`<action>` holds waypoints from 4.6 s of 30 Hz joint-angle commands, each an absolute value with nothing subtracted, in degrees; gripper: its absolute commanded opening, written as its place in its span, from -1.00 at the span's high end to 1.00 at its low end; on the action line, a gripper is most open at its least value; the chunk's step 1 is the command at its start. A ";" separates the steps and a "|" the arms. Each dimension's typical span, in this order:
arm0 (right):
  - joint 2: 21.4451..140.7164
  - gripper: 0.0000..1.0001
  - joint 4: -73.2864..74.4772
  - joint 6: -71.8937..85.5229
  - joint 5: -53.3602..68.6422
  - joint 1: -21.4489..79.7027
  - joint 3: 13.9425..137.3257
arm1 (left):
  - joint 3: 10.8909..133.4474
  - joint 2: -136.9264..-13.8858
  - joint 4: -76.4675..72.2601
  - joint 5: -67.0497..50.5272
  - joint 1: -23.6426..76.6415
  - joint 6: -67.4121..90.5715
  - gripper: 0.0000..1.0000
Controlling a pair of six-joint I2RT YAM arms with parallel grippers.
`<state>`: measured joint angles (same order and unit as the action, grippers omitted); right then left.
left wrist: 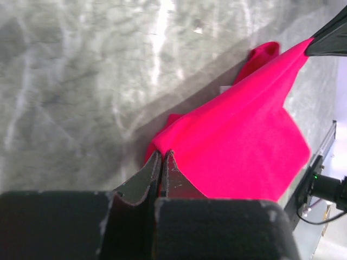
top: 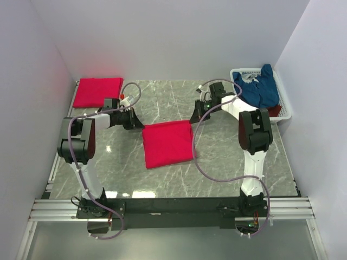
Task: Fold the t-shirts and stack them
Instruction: Fold the tshirt
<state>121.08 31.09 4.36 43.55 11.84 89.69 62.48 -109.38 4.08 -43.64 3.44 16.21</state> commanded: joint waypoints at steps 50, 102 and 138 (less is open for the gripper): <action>110.20 0.74 38.68 -11.35 58.02 18.01 58.28 | 62.40 -112.41 -3.16 -37.53 17.40 24.79 0.63; 100.64 0.08 28.14 5.70 58.98 17.85 66.44 | 46.15 -90.46 14.52 -55.57 4.48 6.05 0.04; 115.57 0.07 22.94 10.89 41.04 12.83 78.22 | 60.03 -104.50 4.57 -39.37 7.03 18.02 0.32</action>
